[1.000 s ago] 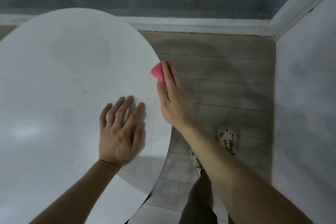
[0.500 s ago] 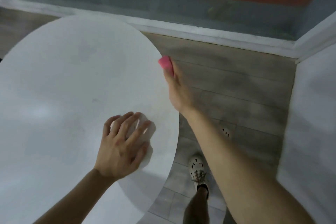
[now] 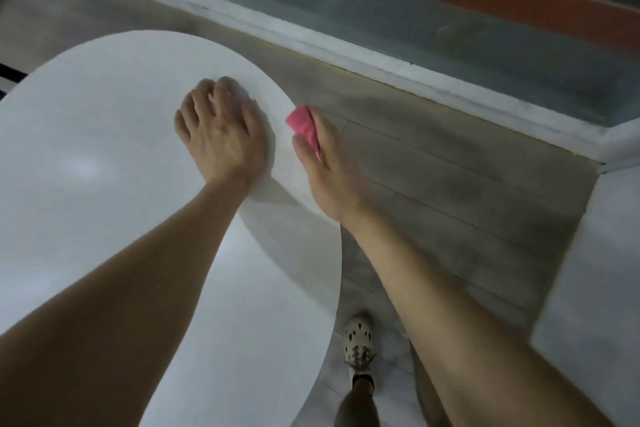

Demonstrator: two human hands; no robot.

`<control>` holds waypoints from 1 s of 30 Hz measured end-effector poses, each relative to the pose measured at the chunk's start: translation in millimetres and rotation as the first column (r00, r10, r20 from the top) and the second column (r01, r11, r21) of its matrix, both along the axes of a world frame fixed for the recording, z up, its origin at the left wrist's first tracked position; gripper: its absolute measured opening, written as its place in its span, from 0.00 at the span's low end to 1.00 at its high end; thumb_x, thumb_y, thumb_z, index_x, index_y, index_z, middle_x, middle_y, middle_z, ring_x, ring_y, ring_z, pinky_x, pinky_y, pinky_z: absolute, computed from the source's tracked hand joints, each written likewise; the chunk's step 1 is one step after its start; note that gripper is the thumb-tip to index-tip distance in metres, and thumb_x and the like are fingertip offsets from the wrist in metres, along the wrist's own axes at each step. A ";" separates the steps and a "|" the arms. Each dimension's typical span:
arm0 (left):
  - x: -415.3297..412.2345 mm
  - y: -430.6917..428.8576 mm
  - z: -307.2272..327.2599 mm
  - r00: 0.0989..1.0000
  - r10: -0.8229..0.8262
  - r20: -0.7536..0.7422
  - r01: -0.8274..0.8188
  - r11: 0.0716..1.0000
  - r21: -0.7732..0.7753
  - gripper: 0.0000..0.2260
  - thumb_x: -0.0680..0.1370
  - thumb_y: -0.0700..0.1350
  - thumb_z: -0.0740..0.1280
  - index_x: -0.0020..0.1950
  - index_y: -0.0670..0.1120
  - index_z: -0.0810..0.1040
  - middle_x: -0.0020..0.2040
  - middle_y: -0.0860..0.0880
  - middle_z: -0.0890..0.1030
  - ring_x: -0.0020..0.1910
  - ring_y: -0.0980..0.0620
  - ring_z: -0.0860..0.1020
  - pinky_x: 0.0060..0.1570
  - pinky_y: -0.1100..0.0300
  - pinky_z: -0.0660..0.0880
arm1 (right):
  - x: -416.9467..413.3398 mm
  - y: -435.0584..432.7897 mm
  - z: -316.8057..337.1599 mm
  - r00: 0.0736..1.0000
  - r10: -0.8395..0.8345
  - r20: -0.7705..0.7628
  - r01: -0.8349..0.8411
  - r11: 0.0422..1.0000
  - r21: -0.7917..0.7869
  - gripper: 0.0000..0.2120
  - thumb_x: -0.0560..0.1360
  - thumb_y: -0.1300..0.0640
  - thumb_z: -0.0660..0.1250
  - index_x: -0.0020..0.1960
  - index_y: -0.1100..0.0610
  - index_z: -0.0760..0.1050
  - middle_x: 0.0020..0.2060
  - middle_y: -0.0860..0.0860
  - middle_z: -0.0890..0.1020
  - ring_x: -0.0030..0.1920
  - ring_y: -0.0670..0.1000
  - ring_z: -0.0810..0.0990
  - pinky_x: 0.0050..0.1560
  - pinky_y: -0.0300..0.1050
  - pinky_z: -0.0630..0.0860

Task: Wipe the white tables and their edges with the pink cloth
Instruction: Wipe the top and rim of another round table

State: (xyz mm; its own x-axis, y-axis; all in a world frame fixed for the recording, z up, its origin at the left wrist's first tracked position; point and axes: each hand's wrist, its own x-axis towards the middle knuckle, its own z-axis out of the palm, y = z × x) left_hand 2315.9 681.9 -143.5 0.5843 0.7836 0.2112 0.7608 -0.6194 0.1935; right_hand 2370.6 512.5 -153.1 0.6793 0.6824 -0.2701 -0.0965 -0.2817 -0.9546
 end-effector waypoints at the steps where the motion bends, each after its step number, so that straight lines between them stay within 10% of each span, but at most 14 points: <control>1: 0.7 -3.3 -1.8 1.000 0.008 0.008 -0.008 1.000 0.008 0.21 0.85 0.57 0.55 0.73 0.49 0.74 0.74 0.47 0.74 0.74 0.42 0.70 0.76 0.42 0.64 | -22.2 -30.2 4.0 0.999 -0.010 -0.037 0.010 1.000 0.023 0.32 0.87 0.38 0.57 0.87 0.42 0.52 0.84 0.41 0.62 0.81 0.43 0.65 0.79 0.49 0.65; 5: 3.4 -3.6 -2.8 0.999 0.021 -0.027 -0.019 0.999 0.046 0.19 0.84 0.55 0.58 0.72 0.49 0.74 0.74 0.47 0.75 0.73 0.42 0.71 0.75 0.42 0.64 | -81.3 -96.5 19.9 0.990 0.046 -0.137 -0.037 0.997 0.066 0.34 0.86 0.39 0.57 0.86 0.36 0.44 0.85 0.34 0.56 0.83 0.36 0.56 0.83 0.43 0.57; 13: 3.5 -4.4 -0.4 1.000 0.020 -0.022 -0.020 1.000 -0.007 0.21 0.83 0.55 0.62 0.75 0.48 0.74 0.76 0.46 0.73 0.75 0.40 0.69 0.76 0.40 0.63 | 95.1 119.9 0.1 0.975 0.222 -0.006 -0.222 0.975 0.004 0.23 0.88 0.40 0.55 0.78 0.47 0.71 0.74 0.48 0.76 0.70 0.48 0.75 0.74 0.49 0.69; 22: 4.6 -5.2 4.1 0.996 0.022 -0.086 -0.026 0.999 -0.041 0.23 0.81 0.51 0.60 0.76 0.47 0.72 0.77 0.45 0.72 0.77 0.38 0.68 0.77 0.37 0.61 | 10.2 -49.5 26.2 0.953 0.277 -0.124 -0.282 0.959 -0.023 0.32 0.88 0.39 0.51 0.88 0.41 0.43 0.86 0.35 0.49 0.84 0.36 0.50 0.86 0.49 0.56; 27: 6.4 -6.4 5.3 0.997 0.015 -0.081 -0.017 1.000 -0.026 0.22 0.83 0.50 0.60 0.75 0.46 0.74 0.77 0.43 0.72 0.77 0.37 0.68 0.77 0.36 0.61 | 97.0 128.8 3.1 0.937 0.255 0.240 -0.255 0.966 -0.033 0.25 0.88 0.47 0.54 0.81 0.54 0.72 0.81 0.55 0.71 0.80 0.54 0.70 0.79 0.54 0.68; 30: 5.9 -6.2 3.8 0.997 0.031 -0.067 -0.032 0.999 -0.013 0.21 0.83 0.50 0.61 0.76 0.45 0.74 0.77 0.42 0.73 0.78 0.37 0.68 0.78 0.36 0.60 | 111.7 173.8 -0.3 0.910 0.307 0.278 -0.292 0.952 -0.096 0.24 0.87 0.47 0.62 0.81 0.54 0.72 0.73 0.53 0.80 0.71 0.55 0.79 0.73 0.53 0.75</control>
